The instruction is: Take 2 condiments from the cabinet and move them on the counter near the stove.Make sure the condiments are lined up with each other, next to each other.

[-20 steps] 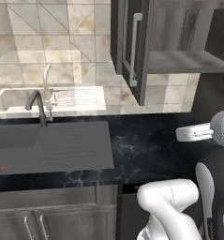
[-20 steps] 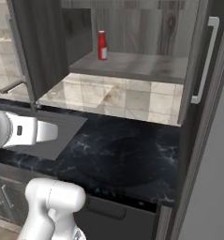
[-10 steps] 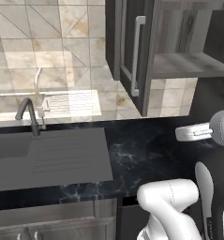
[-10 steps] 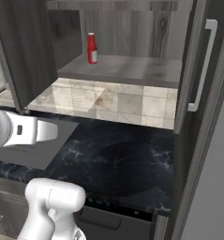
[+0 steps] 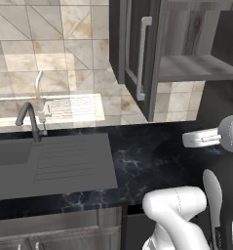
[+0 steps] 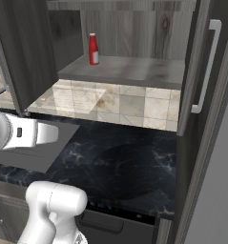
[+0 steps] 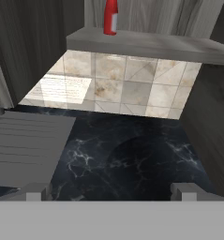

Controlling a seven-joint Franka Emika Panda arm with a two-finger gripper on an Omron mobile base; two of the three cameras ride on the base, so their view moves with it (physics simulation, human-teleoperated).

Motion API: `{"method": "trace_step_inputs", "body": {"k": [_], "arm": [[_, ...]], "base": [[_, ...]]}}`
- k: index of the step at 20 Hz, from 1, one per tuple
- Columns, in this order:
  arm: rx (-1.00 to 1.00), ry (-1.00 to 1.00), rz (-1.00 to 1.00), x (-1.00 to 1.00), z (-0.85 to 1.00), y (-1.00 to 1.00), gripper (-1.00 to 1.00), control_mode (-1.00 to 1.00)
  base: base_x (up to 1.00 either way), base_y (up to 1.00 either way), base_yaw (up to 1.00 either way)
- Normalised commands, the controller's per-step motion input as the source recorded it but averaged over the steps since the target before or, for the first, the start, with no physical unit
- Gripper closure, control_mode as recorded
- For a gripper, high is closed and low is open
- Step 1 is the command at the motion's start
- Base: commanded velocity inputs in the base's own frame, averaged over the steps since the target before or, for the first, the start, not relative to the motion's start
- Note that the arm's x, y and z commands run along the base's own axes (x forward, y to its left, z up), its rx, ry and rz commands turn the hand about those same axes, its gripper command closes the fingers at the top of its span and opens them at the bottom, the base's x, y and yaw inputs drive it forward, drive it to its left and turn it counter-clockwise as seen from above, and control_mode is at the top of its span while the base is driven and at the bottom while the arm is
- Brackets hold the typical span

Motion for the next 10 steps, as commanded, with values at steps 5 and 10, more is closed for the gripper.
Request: {"method": "trace_step_inputs", "body": {"k": [5, 10], "arm": [[0.0, 0.0, 0.0, 0.0, 0.0, 0.0, -1.0, 1.0], [0.0, 0.0, 0.0, 0.0, 0.0, 0.0, -1.0, 1.0]], "base": [[0.02, 0.0, 0.0], [0.0, 0.0, 0.0]]}}
